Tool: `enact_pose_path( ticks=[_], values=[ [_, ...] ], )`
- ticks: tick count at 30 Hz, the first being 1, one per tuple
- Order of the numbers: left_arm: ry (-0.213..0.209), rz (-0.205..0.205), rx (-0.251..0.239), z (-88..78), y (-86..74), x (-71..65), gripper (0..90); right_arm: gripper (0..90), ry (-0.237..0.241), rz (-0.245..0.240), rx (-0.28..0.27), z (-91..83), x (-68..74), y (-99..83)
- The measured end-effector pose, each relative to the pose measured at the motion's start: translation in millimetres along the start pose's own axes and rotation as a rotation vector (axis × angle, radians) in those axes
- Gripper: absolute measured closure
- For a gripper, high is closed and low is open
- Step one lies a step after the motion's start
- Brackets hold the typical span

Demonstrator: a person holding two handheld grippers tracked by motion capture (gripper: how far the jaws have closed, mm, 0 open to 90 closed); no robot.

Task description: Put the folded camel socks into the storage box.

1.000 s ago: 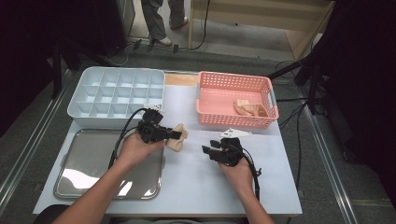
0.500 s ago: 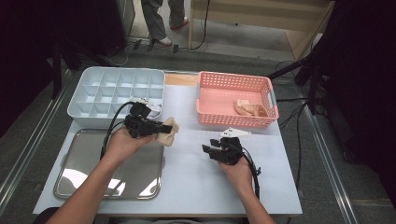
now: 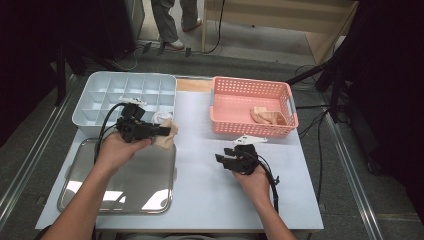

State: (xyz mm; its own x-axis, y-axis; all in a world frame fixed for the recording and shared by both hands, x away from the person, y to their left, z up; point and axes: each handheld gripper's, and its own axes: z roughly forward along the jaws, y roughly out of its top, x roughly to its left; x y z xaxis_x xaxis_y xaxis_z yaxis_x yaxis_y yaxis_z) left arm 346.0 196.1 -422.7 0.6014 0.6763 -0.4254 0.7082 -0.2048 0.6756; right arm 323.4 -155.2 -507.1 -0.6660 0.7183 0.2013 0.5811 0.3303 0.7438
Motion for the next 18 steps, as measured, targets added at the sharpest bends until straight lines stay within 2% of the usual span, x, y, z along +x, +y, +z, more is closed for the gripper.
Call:
enact_pose_path(
  ticks=[5,11,18],
  values=[
    [0.016,-0.027,-0.033,-17.0,0.5,11.6,73.9,54.3,0.003,-0.003,0.007,1.5,0.3,-0.4],
    [0.042,-0.032,-0.046,-31.6,2.2,21.9,73.8,54.2,-0.002,0.003,0.003,1.8,-0.1,-0.8],
    [0.084,-0.070,-0.088,-47.3,4.3,42.2,73.8,54.2,-0.004,0.005,0.017,3.2,0.9,-2.2]
  ],
)
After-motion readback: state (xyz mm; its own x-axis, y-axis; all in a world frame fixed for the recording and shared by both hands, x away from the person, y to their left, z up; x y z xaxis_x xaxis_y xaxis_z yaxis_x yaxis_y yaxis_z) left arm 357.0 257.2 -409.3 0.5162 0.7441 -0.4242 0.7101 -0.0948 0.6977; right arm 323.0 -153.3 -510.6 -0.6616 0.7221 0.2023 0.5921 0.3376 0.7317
